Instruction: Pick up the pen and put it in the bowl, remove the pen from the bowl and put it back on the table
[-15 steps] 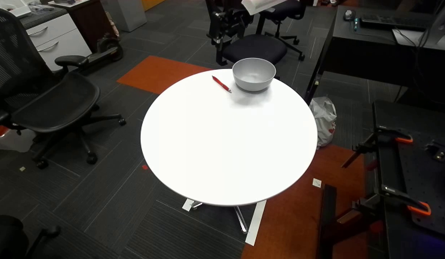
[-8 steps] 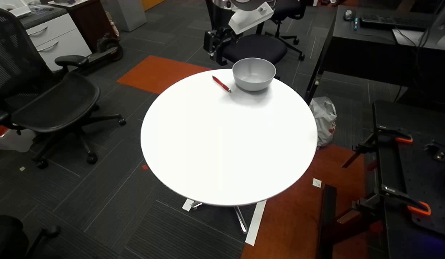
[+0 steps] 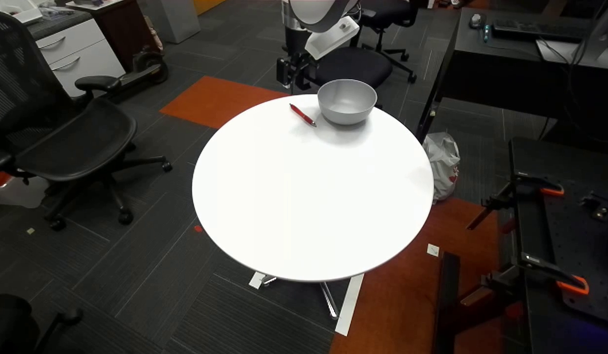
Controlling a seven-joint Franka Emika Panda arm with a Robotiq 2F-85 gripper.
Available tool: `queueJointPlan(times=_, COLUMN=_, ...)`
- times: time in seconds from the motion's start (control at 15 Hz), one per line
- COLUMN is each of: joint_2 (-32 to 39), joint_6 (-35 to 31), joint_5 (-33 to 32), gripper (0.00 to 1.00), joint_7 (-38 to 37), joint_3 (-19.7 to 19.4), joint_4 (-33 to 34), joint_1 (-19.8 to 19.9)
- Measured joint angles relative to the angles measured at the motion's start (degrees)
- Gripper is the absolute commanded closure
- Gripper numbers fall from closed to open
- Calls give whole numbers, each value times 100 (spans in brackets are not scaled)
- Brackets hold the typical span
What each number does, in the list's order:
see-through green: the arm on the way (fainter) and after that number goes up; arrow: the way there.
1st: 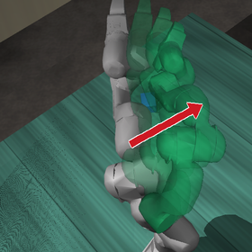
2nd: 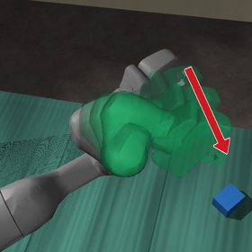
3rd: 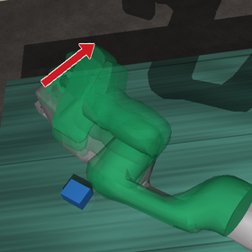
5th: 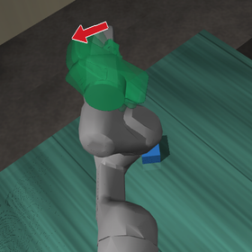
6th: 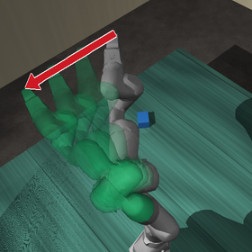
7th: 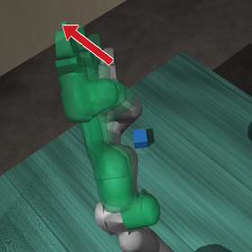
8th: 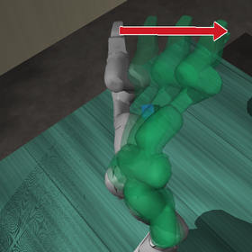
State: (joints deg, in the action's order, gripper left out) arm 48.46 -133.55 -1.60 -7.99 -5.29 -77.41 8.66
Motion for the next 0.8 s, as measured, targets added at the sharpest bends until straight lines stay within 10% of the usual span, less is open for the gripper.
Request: queueJointPlan(times=0.8, joint_2=1106, joint_6=376, joint_5=12, gripper=0, joint_7=564, joint_3=60, joint_4=1241, joint_1=139)
